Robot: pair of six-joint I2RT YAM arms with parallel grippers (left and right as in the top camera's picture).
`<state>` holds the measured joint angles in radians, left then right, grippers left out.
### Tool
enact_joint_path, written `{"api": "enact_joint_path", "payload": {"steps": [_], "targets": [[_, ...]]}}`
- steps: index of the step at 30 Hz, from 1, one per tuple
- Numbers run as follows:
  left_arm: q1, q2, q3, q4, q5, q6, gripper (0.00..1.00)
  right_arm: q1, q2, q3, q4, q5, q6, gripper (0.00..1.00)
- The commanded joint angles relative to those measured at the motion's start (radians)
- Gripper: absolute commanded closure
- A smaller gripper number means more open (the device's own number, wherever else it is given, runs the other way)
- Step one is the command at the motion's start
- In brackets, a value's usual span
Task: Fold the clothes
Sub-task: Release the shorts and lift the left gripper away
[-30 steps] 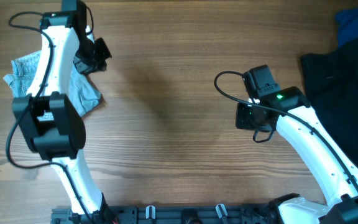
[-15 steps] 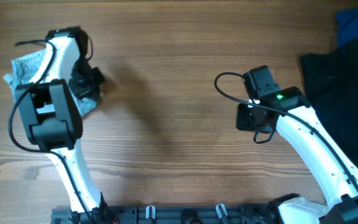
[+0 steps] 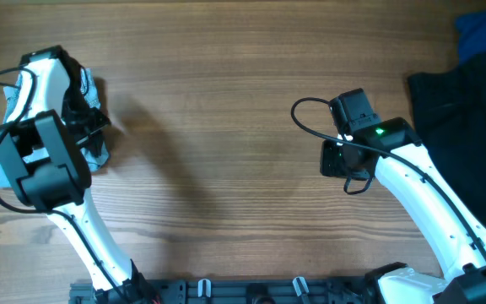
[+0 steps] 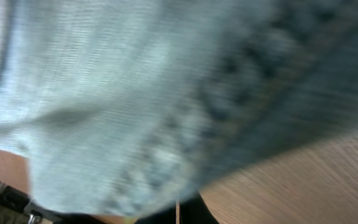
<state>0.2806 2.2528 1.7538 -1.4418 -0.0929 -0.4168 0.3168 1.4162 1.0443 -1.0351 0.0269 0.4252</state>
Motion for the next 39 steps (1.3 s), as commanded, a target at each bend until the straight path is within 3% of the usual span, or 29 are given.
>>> {"api": "enact_joint_path", "payload": {"steps": [1, 5, 10, 11, 12, 13, 15, 21, 32, 36, 39], "targets": [[-0.053, -0.043, -0.007, 0.009, -0.006, 0.014, 0.96, -0.008, -0.011, 0.018, 0.008, -0.023, -0.003, 0.6], [-0.123, -0.127, -0.007, 0.023, 0.002, 0.02, 0.96, -0.008, -0.011, 0.018, 0.08, -0.124, -0.003, 0.54], [-0.233, -0.234, -0.007, 0.067, 0.037, 0.02, 0.96, -0.025, -0.011, 0.035, 0.21, -0.152, -0.007, 0.24], [-0.257, -0.25, -0.007, 0.079, 0.043, 0.02, 0.91, -0.032, -0.011, 0.043, 0.227, -0.152, -0.008, 0.18], [-0.285, -0.266, -0.007, 0.097, 0.043, 0.02, 0.68, -0.045, -0.011, 0.057, 0.252, -0.152, -0.021, 0.13], [-0.307, -0.275, -0.007, 0.116, 0.044, 0.02, 0.38, -0.058, -0.011, 0.069, 0.271, -0.156, -0.036, 0.05], [-0.348, -0.279, -0.007, 0.146, 0.043, 0.02, 0.0, -0.087, -0.011, 0.097, 0.292, -0.159, -0.065, 0.0], [-0.438, -0.278, -0.007, 0.087, 0.043, 0.019, 0.0, -0.162, -0.014, 0.169, 0.18, -0.159, -0.161, 0.0], [-0.471, -0.29, -0.009, -0.209, 0.097, 0.031, 0.0, -0.18, -0.152, 0.173, -0.069, -0.148, -0.081, 0.0], [-0.512, -0.406, -0.072, -0.141, 0.1, 0.046, 0.0, -0.18, -0.281, 0.143, -0.098, -0.147, -0.082, 0.0], [-0.566, -0.594, -0.182, -0.002, 0.1, 0.042, 0.0, -0.179, -0.433, 0.097, -0.082, -0.103, -0.082, 0.0]]}}
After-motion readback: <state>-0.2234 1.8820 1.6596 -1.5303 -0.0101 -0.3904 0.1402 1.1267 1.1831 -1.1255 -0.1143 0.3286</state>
